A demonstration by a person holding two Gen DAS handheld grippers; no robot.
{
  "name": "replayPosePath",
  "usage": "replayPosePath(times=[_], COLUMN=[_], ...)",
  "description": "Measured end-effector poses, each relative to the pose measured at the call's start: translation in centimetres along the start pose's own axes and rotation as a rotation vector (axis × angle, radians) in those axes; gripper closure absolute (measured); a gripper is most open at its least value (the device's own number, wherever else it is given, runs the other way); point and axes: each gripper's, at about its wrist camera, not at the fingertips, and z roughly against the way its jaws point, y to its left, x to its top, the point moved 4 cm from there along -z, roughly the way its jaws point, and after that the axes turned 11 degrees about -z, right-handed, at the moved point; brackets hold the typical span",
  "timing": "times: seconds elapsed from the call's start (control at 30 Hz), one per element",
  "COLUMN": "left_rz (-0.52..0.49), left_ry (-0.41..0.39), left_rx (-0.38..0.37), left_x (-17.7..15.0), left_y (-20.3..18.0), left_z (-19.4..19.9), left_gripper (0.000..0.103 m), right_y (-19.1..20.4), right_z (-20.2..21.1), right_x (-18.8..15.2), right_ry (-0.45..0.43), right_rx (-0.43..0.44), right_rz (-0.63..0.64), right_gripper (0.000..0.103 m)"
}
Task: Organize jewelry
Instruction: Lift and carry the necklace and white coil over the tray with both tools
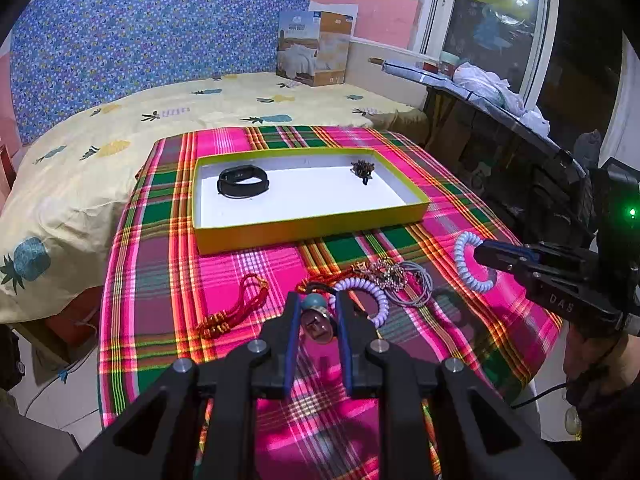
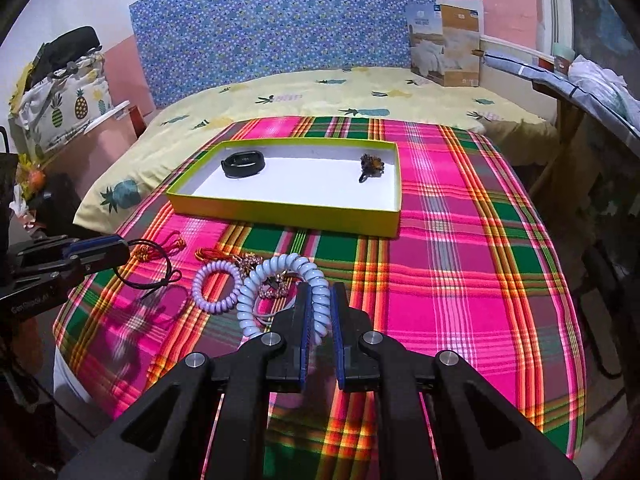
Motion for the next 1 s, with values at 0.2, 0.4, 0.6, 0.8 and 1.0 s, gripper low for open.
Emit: replayPosePath(times=[0.2,0.4,0.6,0.8,1.0], left_rz=[0.002,0.004,0.002,0.005,0.01], left_ry=[-0.016,-0.029,-0.039,-0.045,-0.028], left_rx=[0.007,0.019,0.041,0.06,0.08], left_x=[1.1,2.4,3.9,5.6,6.8], left_y=[0.4,1.0,2.1,3.8,5.4], left_z=[-0.2,-0.6,-1.5,-2.8,-4.9], left_gripper=[0.085,0.085,0.085,0.085,0.085], right_y=[0.0,0.0,0.0,-0.1,-0.3], right_z=[-0.3,-0.9,-1.8,-3.1,-4.7], right_x=[1.0,2.1,3.3,5.3,7.5], right_ry=[-0.012,-0.021,-0.024,-0.032,-0.039], right_rx=[0.001,0.008,0.014,0.01,-0.001], right_rz=[-0.002,-0.004,-0.004,0.001,0.011], right_gripper=[0.093,0.093,0.093,0.093,0.093])
